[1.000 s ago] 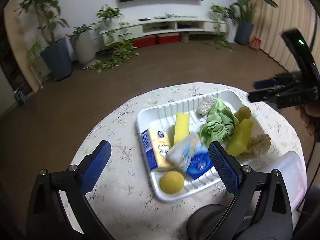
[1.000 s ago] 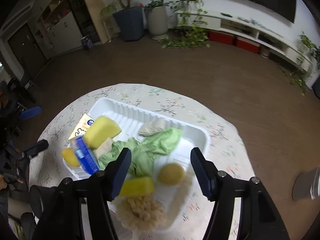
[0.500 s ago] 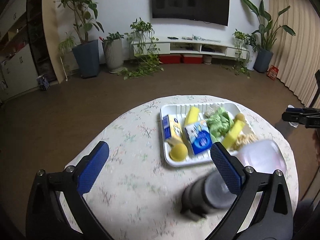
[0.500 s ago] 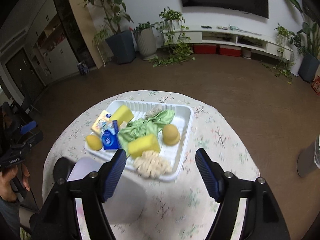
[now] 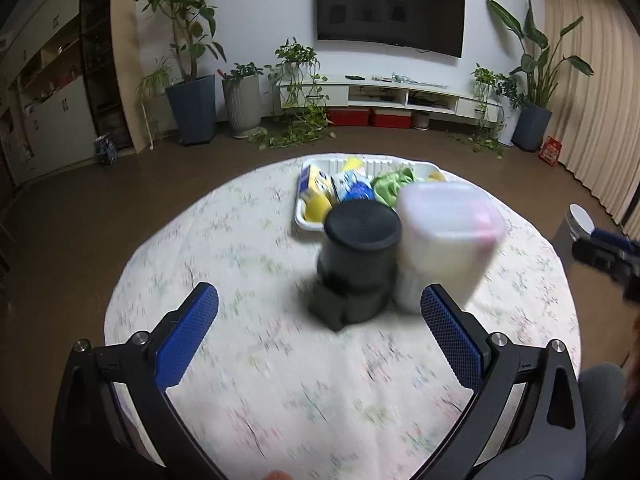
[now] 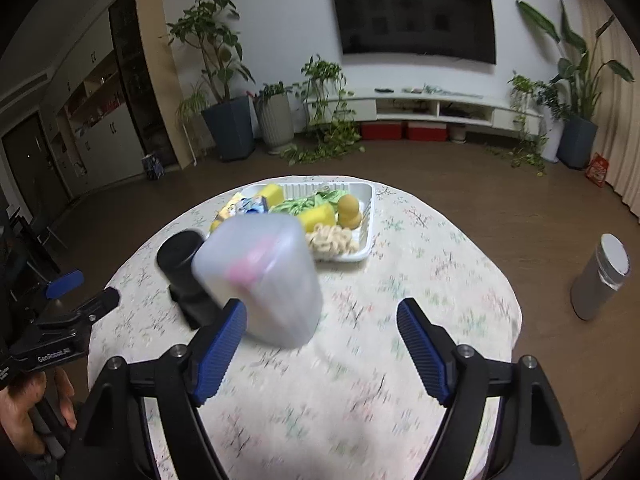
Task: Organize soft objects
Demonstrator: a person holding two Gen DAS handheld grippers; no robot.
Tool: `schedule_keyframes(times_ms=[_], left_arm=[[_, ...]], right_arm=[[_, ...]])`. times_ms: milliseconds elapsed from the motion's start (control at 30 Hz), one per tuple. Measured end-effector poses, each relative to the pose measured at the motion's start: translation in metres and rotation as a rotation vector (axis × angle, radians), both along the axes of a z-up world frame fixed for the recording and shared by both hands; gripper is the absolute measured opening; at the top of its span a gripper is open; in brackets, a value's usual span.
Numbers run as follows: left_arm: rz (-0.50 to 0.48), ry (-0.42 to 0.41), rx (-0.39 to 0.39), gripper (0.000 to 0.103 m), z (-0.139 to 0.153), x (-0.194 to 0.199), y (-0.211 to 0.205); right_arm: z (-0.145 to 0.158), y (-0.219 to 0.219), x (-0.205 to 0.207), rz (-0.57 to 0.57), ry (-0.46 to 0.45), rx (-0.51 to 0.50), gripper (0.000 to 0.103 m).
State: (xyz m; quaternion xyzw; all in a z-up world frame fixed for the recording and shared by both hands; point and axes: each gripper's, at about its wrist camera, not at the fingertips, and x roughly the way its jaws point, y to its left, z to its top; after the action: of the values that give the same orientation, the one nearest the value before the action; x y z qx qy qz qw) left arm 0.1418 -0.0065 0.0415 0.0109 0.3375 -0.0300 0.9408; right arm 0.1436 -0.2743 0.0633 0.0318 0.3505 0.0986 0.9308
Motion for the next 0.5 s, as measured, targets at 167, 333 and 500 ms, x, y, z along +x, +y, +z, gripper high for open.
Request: schedule_keyframes(times_ms=[167, 333, 500], left_arm=[[0.023, -0.009, -0.013, 0.103, -0.002, -0.028, -0.012], [0.048, 0.004, 0.018, 0.103, -0.001, -0.038, -0.019], [0.081, 0.030, 0.017, 0.103, -0.002, -0.040, -0.018]], right_arm=[[-0.007, 0.022, -0.042, 0.002, -0.041, -0.024, 0.083], [-0.004, 0.034, -0.057, 0.014, -0.078, -0.056, 0.084], [0.001, 0.035, -0.063, -0.006, -0.097, -0.055, 0.084]])
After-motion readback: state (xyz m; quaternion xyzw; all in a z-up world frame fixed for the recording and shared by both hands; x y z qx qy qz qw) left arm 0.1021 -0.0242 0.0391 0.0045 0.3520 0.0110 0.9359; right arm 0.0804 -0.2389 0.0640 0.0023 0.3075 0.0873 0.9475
